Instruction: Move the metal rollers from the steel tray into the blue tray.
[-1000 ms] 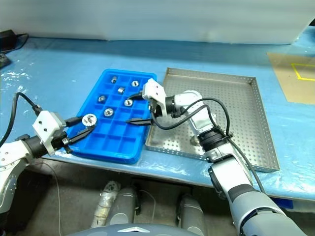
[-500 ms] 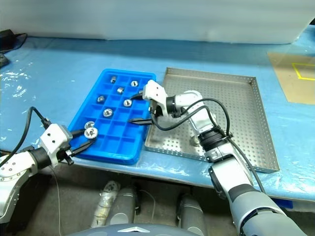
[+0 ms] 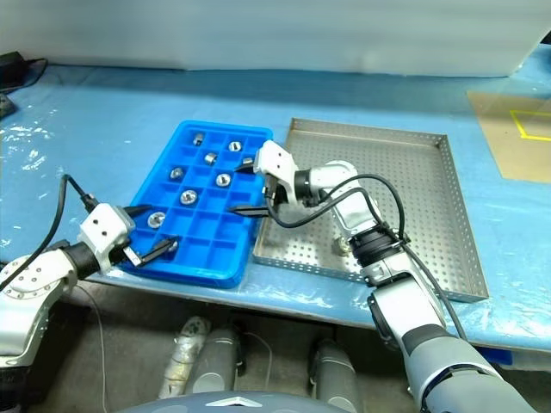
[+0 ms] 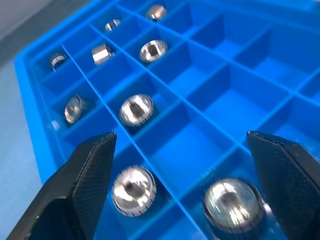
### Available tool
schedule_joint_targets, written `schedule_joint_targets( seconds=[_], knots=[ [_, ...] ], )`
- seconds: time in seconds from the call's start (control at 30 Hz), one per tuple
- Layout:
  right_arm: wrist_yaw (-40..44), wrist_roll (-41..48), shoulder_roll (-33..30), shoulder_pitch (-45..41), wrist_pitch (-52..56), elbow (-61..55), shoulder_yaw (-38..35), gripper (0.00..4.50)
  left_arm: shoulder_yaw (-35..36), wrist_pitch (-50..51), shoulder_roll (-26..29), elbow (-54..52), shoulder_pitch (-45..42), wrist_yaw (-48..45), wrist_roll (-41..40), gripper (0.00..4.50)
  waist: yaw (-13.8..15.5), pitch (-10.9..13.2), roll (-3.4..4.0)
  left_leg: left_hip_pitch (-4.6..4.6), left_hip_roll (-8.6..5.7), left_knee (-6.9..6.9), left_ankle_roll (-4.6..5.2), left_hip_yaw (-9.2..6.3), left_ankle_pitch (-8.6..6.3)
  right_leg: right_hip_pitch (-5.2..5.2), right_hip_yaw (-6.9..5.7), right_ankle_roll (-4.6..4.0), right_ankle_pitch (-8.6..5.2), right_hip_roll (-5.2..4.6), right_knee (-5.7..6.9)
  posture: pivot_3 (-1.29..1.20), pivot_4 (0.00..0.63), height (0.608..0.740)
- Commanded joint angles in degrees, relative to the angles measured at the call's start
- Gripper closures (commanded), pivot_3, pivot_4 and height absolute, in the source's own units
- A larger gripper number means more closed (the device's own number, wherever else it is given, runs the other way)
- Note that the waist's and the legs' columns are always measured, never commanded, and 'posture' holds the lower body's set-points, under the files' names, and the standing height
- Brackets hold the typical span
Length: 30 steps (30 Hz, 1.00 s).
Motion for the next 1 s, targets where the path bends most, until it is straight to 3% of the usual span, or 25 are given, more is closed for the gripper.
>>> schedule_joint_targets(
  seconds=[0.03, 0.2, 0.33, 0.67, 0.83, 1.0],
  knots=[
    [-0.5, 0.4, -0.1, -0.1, -0.7, -3.0, -1.5, 0.0, 1.0, 1.3, -0.2, -2.4, -4.3, 0.7, -3.4, 0.06, 0.0, 0.0, 0.0, 0.0, 0.0, 0.03, -0.02, 0.01, 0.01, 0.0, -0.01, 0.0, 0.0, 0.0, 0.03, 0.21, 0.15, 0.74],
    [-2.3, 0.9, -2.8, 1.3, 1.4, -6.1, -3.8, 0.0, -2.7, 3.1, -0.9, 0.7, -13.8, -1.9, -6.9, 0.06, 0.0, 0.0, 0.0, -0.02, -0.01, 0.28, -0.06, 0.06, 0.04, -0.01, 0.01, -0.01, 0.0, 0.01, 0.31, 0.1, 0.15, 0.74],
    [-5.1, 1.0, -6.6, 3.6, 3.9, -9.5, -6.9, 0.0, -8.2, -0.7, -2.4, 8.9, -21.0, -4.9, -4.6, 0.06, -0.6, 0.0, -0.01, 0.05, -0.04, 0.54, -0.09, 0.11, 0.05, 0.0, 0.09, -0.01, -0.01, -0.02, 0.69, -0.01, 0.15, 0.74],
    [-15.3, 1.6, -15.5, 18.2, 14.8, -27.4, -15.7, 0.0, -19.7, -14.0, -14.7, 34.1, -40.5, -14.1, -0.9, 0.06, -4.7, 0.0, -0.06, 0.12, -0.14, 0.59, -0.45, 0.14, 0.29, 0.05, 0.18, 0.0, 0.01, 0.11, 0.78, -0.29, 0.15, 0.74],
    [-20.5, 0.9, -15.9, 24.1, 17.9, -31.6, -18.1, 0.0, -22.1, -18.8, -20.0, 41.1, -44.7, -17.6, 0.0, 0.06, -7.5, -0.1, -0.09, 0.14, -0.11, 0.62, -0.23, 0.15, 0.16, 0.06, 0.26, -0.01, 0.01, 0.3, 0.74, -0.34, 0.15, 0.74],
    [-23.5, 0.1, -15.4, 24.9, 17.9, -31.5, -17.4, 0.0, -22.0, -19.2, -22.0, 41.4, -45.0, -18.7, -0.3, 0.06, -9.4, -0.1, -0.09, 0.26, 0.04, 0.62, -0.06, 0.13, 0.05, 0.06, 0.38, -0.15, -0.06, 0.64, 0.75, -0.35, 0.15, 0.74]
  ],
)
